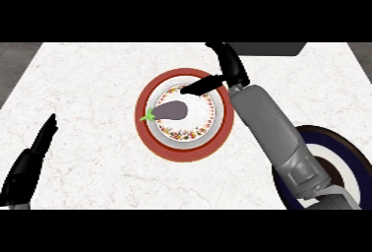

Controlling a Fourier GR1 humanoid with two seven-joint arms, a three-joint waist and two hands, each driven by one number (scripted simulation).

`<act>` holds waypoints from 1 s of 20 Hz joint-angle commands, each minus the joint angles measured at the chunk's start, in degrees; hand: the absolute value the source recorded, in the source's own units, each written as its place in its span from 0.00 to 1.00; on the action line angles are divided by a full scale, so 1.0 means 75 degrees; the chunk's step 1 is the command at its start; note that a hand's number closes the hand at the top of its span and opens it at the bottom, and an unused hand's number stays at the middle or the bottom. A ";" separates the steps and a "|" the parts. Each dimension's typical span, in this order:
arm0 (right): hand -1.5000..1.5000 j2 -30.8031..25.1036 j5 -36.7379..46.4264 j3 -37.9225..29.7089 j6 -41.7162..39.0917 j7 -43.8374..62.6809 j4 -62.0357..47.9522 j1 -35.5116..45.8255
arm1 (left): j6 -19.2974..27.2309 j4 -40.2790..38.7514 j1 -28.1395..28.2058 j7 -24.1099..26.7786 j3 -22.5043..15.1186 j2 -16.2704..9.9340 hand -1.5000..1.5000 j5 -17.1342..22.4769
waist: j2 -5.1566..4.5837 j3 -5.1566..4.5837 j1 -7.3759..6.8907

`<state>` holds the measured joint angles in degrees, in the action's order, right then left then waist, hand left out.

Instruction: Pick the eggplant from the plate and place it in the plate

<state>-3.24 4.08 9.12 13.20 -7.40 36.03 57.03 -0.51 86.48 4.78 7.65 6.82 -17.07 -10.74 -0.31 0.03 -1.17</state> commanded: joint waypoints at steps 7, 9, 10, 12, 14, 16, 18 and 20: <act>0.00 -0.1699 -0.1357 -0.1721 -0.2325 -0.2185 -0.0818 -0.0698 | -0.0092 0.0357 0.0106 -0.0276 -0.0162 0.0142 0.50 -0.0091 | -0.0019 0.0006 -0.0017; 0.00 -0.1910 -0.1394 -0.1966 -0.2534 -0.2602 -0.1275 -0.0319 | 0.0186 -0.0014 -0.0022 -0.0020 -0.0195 0.0325 0.50 -0.0307 | -0.0036 0.0003 -0.0043; 0.00 -0.2259 -0.1346 -0.1959 -0.2948 -0.2975 -0.1348 -0.0431 | 0.0139 -0.0116 -0.0048 0.0134 -0.0139 0.0297 0.50 -0.0242 | -0.0051 0.0004 -0.0056; 0.00 -0.2439 -0.1128 -0.1951 -0.3091 -0.3679 -0.1932 -0.0529 | -0.0048 -0.0417 -0.0435 0.0103 0.0026 0.0089 0.50 -0.0138 | -0.0108 0.0008 -0.0128; 0.00 -0.2681 -0.0986 -0.1987 -0.3213 -0.3889 -0.2348 -0.0417 | -0.0225 0.0114 -0.0166 -0.0122 0.0028 0.0071 0.50 0.0013 | -0.0079 0.0010 -0.0168; 0.00 -0.3032 -0.1032 -0.2127 -0.3550 -0.3580 -0.2632 0.0131 | 0.0000 -0.0025 -0.0227 -0.0039 -0.0142 0.0290 0.50 -0.0223 | -0.0085 0.0009 -0.0181; 0.00 -0.2943 -0.0891 -0.2058 -0.3685 -0.3927 -0.2892 -0.0057 | 0.0200 -0.0398 -0.0210 0.0286 -0.0124 0.0445 0.50 -0.0334 | -0.0087 0.0007 -0.0168; 0.00 -0.3297 -0.0925 -0.2198 -0.3879 -0.4275 -0.3091 -0.0170 | -0.0069 0.0165 -0.0384 -0.0418 -0.0125 0.0251 0.50 -0.0209 | -0.0106 0.0017 -0.0213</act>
